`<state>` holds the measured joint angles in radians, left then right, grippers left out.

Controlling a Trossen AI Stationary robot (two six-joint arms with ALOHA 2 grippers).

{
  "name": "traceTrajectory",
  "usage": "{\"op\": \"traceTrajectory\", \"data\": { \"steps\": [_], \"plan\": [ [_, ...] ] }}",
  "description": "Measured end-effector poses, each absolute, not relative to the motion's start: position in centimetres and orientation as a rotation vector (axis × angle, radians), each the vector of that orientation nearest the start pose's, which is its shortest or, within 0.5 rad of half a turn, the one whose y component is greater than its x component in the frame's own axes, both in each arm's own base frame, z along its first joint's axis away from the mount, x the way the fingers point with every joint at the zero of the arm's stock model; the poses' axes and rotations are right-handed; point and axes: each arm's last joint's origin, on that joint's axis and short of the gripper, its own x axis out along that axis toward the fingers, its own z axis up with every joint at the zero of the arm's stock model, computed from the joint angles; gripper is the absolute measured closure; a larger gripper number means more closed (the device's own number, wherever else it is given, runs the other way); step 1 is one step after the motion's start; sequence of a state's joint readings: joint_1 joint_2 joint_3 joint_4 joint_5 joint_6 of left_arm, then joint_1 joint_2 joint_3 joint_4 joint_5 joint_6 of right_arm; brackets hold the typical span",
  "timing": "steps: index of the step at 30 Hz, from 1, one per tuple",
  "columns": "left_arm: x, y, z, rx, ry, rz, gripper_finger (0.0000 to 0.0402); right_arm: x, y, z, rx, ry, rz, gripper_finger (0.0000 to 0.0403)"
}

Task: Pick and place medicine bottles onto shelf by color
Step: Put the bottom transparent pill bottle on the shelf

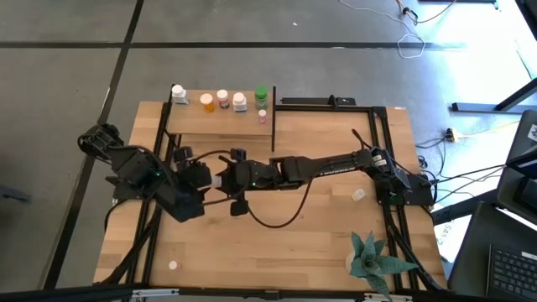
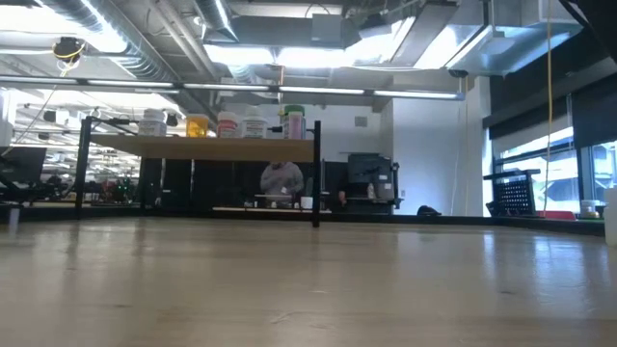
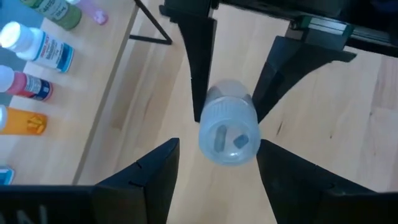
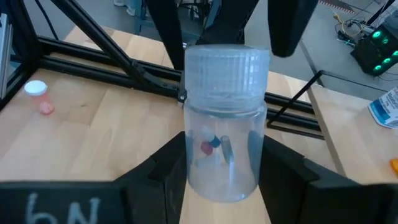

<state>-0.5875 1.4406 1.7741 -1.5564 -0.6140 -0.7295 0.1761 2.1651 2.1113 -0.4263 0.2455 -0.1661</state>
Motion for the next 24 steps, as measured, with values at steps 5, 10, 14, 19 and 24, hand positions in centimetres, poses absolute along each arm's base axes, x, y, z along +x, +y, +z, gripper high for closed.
{"op": "traceTrajectory", "data": {
  "steps": [5,10,14,19,24],
  "plan": [
    [20.48,-11.15,41.76,0.037,0.895,0.349,0.0193,49.43,8.1,32.49,-0.262,0.472,-0.027,0.024],
    [20.77,-10.85,41.74,0.05,0.923,0.311,0.0193,49.43,8.11,32.51,-0.262,0.47,-0.026,0.024],
    [20.83,-10.75,41.7,0.04,0.936,0.3,0.0193,49.43,8.11,32.51,-0.262,0.47,-0.026,0.024],
    [20.83,-10.76,41.7,0.062,0.942,0.286,0.0193,49.43,8.11,32.51,-0.262,0.47,-0.026,0.024],
    [20.84,-10.77,41.7,0.059,0.942,0.283,0.02,49.46,8.11,32.55,-0.261,0.465,-0.027,0.024]
  ]
}}
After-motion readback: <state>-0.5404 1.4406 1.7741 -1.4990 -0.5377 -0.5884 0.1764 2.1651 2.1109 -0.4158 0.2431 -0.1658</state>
